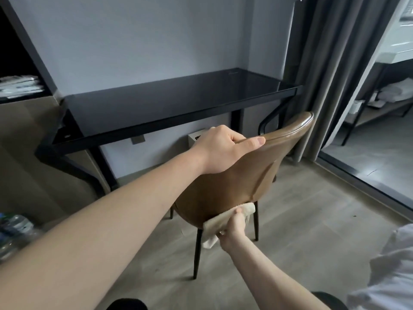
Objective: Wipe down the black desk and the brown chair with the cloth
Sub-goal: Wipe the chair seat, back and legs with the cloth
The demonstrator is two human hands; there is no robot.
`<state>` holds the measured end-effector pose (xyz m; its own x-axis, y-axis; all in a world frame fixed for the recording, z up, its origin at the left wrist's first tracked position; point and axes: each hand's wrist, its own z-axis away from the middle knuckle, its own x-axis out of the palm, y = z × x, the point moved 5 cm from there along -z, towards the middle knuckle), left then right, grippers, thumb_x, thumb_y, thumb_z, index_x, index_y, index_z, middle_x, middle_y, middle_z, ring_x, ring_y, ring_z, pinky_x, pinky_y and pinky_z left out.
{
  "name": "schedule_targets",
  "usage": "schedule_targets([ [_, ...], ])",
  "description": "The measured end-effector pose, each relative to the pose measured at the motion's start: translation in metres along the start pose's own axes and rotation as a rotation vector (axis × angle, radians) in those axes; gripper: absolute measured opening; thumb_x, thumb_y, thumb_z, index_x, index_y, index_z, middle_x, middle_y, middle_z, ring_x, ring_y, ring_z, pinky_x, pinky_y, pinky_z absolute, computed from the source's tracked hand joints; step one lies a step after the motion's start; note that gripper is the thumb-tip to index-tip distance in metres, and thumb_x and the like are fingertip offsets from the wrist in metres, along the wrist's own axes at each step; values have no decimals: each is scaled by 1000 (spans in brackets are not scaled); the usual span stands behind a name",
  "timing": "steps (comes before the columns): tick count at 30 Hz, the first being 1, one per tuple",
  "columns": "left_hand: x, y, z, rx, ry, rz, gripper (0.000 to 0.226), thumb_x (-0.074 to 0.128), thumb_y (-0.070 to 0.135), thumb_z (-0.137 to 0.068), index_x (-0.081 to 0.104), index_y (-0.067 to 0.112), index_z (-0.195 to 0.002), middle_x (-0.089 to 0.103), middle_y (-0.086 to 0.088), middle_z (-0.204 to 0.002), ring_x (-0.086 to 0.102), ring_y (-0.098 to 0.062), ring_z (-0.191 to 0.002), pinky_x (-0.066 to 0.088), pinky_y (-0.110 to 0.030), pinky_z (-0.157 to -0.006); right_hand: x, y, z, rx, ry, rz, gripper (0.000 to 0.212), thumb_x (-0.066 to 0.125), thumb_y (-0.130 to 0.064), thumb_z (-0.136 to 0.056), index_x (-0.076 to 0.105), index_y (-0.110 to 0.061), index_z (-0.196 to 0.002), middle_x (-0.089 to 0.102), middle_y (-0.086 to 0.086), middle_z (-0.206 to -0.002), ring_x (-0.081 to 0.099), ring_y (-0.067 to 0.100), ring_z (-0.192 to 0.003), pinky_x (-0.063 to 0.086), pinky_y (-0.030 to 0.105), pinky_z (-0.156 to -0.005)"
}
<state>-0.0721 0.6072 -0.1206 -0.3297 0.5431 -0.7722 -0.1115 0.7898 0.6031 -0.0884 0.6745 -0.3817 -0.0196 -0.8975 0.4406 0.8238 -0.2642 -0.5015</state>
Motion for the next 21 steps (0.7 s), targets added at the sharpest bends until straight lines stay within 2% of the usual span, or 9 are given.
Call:
schedule_targets([
  [1,-1,1,1,-12,0,-2,74,54,69,-99,53,9,-55,37,13,-39,46,-8,-43,40,-27,-67,3,7,7,9,-5,20,49,35,-54,-101,50,-26,-139,49,4,-149,50,32,-130,40,44,-112],
  [3,-1,2,3,-16,1,-2,72,54,68,-99,51,12,-54,37,14,-38,48,-6,-43,41,-27,-69,4,14,12,59,9,-61,59,45,-53,-99,45,-22,-150,44,7,-157,43,34,-145,39,44,-117],
  [5,0,0,2,-14,1,-7,71,54,69,-99,45,17,-51,35,14,-39,47,-6,-43,40,-26,-67,5,9,11,95,32,-125,67,51,-57,-94,49,-20,-150,45,11,-160,42,39,-146,41,51,-116],
  [8,1,-3,0,5,8,-8,72,53,70,-99,42,19,-49,35,11,-42,45,-9,-44,40,-29,-64,9,-8,9,216,80,-201,75,36,-76,-75,68,-31,-125,59,-4,-140,46,37,-138,25,58,-117],
  [11,2,-5,-3,46,9,8,71,55,66,-100,35,20,-50,34,9,-44,43,-11,-45,38,-29,-61,5,-30,-2,304,181,-140,80,26,-83,-58,73,-38,-105,56,-11,-128,35,33,-137,15,58,-107],
  [14,3,-7,-6,81,16,18,73,55,64,-101,35,11,-55,31,7,-46,38,-12,-47,35,-27,-58,-4,-64,-33,152,151,-159,67,27,-73,-67,68,-34,-104,61,-10,-123,42,32,-123,23,53,-95],
  [18,5,-10,-9,122,17,46,73,57,61,-102,42,3,-59,29,7,-48,36,-13,-46,32,-21,-54,-13,-98,-64,-43,72,-197,39,41,-67,-68,53,-31,-79,62,-18,-107,53,17,-99,35,38,-96],
  [20,5,-10,-9,122,28,46,74,58,60,-101,44,0,-61,27,8,-48,34,-13,-46,29,-18,-53,-17,-106,-79,-135,56,-168,33,45,-63,-72,49,-33,-84,63,-17,-103,53,15,-91,42,32,-84],
  [21,5,-10,-9,118,33,43,74,58,60,-101,42,0,-61,26,8,-49,33,-13,-46,28,-17,-53,-18,-106,-83,-179,59,-152,34,45,-62,-77,54,-32,-89,68,-15,-110,56,15,-92,45,31,-80],
])
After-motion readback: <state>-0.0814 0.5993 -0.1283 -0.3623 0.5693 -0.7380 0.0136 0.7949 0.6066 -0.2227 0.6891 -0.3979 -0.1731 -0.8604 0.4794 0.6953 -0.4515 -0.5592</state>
